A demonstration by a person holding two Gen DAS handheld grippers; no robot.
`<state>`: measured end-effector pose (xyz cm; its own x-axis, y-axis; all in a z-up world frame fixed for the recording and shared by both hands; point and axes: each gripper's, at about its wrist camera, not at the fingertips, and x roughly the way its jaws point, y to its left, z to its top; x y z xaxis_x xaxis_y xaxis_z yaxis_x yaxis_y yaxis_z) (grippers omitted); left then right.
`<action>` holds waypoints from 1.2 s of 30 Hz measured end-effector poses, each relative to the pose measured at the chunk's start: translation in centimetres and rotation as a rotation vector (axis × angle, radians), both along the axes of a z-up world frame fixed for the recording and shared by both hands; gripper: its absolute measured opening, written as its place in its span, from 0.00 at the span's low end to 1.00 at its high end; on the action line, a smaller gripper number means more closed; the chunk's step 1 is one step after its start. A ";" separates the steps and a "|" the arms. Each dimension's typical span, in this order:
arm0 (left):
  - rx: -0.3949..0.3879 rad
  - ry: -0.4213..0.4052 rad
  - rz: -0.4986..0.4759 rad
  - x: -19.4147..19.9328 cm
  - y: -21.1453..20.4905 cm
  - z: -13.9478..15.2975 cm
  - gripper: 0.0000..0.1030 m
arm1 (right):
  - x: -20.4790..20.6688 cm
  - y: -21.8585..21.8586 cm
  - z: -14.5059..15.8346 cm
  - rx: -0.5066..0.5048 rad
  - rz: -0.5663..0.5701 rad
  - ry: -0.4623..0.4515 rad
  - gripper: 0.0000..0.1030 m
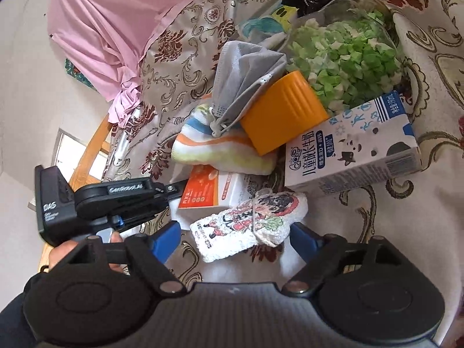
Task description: Organize soft objects
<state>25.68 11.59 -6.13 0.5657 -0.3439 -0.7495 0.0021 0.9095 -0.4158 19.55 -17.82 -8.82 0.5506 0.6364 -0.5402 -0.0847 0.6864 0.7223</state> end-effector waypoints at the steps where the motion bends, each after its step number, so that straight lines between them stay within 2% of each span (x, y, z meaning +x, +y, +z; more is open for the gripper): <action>1: 0.008 -0.003 -0.006 -0.2 -0.2 0.1 0.07 | 0.0 -0.1 0.0 0.005 -0.002 0.003 0.82; 4: 0.036 0.009 -0.002 -1.1 -0.6 0.3 0.07 | -0.1 -0.7 -0.2 0.015 -0.013 0.015 0.78; 5: 0.030 0.022 0.008 -1.4 -0.5 0.2 0.06 | -0.1 -0.7 -0.3 0.015 -0.017 0.020 0.75; 12: -0.042 0.101 0.092 -4.3 0.0 0.7 0.06 | -0.2 -1.1 -0.4 0.031 -0.026 0.030 0.71; 15: -0.111 0.135 0.090 -6.3 -0.8 0.7 0.06 | -0.3 -1.4 -0.3 0.041 -0.025 0.026 0.71; 20: -0.112 0.147 0.058 -8.6 -2.8 0.6 0.06 | -0.8 -1.6 0.0 0.038 -0.020 0.013 0.71; 28: -0.139 0.180 0.083 -8.2 -2.2 -0.2 0.07 | -1.9 1.2 1.9 -0.182 0.059 -0.109 0.71; 36: -0.146 0.199 0.095 -7.7 -2.1 -0.6 0.07 | -2.8 2.6 2.9 -0.277 0.098 -0.170 0.71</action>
<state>18.03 9.52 -6.73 0.4470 -0.4091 -0.7955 -0.1752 0.8320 -0.5263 16.76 -15.27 -5.93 0.5907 0.5327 -0.6060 -0.2632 0.8372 0.4794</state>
